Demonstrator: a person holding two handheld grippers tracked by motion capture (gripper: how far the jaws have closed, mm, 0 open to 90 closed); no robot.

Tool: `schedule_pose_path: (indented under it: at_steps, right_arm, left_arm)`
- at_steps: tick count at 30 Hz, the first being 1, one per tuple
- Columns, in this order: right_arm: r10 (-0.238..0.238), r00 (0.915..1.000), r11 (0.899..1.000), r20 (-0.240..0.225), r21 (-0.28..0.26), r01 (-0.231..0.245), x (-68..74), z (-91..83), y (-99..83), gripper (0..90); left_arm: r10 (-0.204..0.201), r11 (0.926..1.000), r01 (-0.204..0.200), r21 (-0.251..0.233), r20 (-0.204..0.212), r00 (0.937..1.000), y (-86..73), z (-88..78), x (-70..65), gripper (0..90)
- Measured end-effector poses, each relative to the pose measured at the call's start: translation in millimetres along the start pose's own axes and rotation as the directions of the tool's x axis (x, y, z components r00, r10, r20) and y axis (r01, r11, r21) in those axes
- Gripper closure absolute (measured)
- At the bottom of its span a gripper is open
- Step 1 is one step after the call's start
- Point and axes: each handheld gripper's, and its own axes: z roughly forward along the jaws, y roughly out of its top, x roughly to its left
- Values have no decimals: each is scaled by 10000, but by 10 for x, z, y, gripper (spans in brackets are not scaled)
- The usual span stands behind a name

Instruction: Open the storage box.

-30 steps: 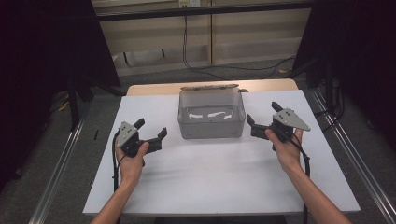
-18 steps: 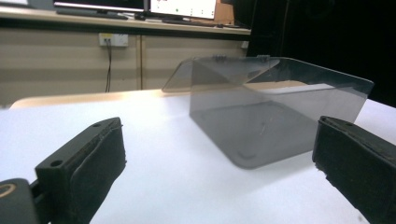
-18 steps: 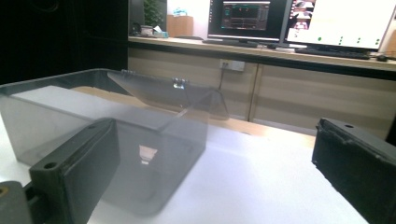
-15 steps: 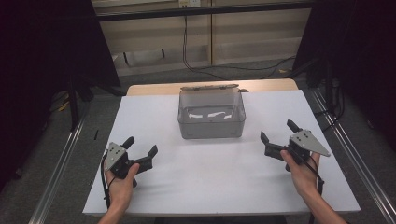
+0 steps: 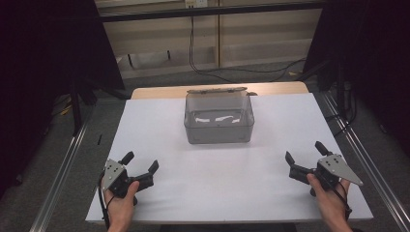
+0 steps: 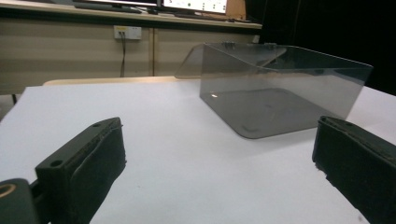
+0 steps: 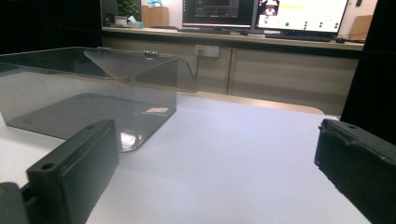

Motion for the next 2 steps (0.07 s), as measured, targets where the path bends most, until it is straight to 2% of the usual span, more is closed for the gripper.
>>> schedule_pose_path:
  at_steps: [2]
  right_arm:
    - [42,9999,10000,-105,29,-42,11,22,0,0]
  left_arm:
    - [-107,9999,107,84,28,9999,-8,1,20,25]
